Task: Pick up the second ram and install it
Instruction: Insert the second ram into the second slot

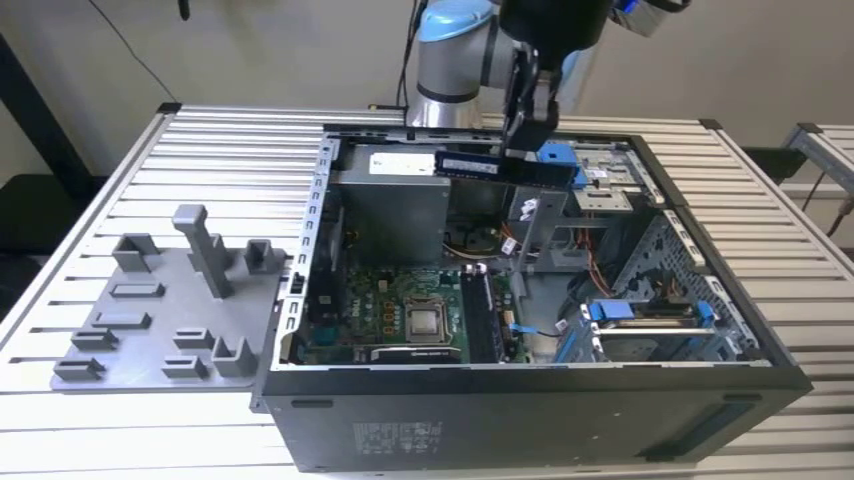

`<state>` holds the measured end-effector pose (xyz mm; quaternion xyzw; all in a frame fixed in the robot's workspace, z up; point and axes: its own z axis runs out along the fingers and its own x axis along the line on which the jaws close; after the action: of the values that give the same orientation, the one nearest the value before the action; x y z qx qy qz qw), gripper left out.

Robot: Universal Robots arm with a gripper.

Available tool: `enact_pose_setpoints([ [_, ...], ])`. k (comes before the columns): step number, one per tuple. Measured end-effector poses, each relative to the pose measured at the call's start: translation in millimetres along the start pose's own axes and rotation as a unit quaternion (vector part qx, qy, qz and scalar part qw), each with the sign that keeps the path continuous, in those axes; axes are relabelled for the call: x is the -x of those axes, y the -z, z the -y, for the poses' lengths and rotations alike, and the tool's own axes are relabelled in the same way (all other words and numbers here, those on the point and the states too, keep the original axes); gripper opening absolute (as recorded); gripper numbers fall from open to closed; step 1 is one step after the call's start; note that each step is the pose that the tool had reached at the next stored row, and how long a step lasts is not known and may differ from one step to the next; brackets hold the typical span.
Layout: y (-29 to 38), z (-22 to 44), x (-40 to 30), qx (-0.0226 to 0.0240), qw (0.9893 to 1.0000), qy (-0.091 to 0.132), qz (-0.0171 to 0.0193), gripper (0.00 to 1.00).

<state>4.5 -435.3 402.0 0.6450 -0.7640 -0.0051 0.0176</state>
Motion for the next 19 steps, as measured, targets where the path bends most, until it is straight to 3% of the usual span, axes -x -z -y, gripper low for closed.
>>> enact_pose_setpoints([
  [4,-0.1,0.1,0.0,0.0003,0.9998,-0.020,0.0003,0.14],
  [19,-0.1,0.1,0.0,0.0004,0.9997,-0.023,0.0004,0.14],
])
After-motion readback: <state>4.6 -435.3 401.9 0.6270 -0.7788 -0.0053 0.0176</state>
